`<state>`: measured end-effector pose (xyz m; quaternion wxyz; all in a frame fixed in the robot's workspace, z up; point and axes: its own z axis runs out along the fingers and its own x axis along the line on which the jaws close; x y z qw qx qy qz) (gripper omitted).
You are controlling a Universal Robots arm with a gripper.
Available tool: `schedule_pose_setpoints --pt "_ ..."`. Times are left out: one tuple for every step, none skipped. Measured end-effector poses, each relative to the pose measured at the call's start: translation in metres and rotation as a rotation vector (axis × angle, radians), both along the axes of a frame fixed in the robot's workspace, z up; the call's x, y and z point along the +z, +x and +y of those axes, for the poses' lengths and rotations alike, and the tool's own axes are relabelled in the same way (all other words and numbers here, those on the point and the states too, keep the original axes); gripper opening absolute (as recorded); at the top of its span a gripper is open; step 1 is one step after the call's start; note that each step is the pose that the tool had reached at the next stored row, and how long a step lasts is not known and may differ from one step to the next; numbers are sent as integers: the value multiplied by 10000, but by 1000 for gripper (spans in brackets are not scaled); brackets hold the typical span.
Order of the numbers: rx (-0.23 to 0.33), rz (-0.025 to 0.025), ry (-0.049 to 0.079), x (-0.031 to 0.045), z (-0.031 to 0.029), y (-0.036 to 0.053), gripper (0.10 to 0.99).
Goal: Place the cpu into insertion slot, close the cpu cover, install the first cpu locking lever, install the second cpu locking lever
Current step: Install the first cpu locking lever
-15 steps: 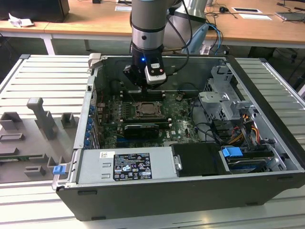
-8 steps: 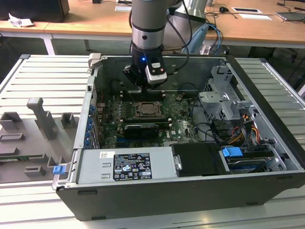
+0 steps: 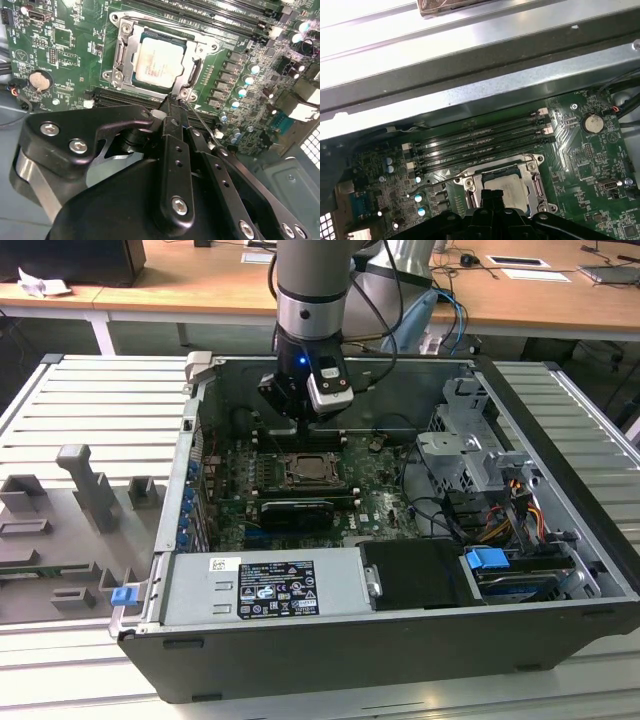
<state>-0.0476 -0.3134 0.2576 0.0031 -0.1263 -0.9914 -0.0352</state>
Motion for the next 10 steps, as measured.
schedule_pose_setpoints --pt "19 0 -3 9 1 0 106" --pt "35 -1 -5 17 1 -1 106" --pt "69 0 -9 29 2 0 106" --pt "107 -1 -9 38 2 -1 106" --pt "175 0 -10 52 2 -1 106" --pt "242 0 -11 66 2 -1 106" --pt "320 -2 -9 71 2 -1 106" --pt "363 -2 -10 71 2 -1 106" --pt "395 -1 -11 72 2 0 106" --pt "441 -1 -12 72 2 -1 106"
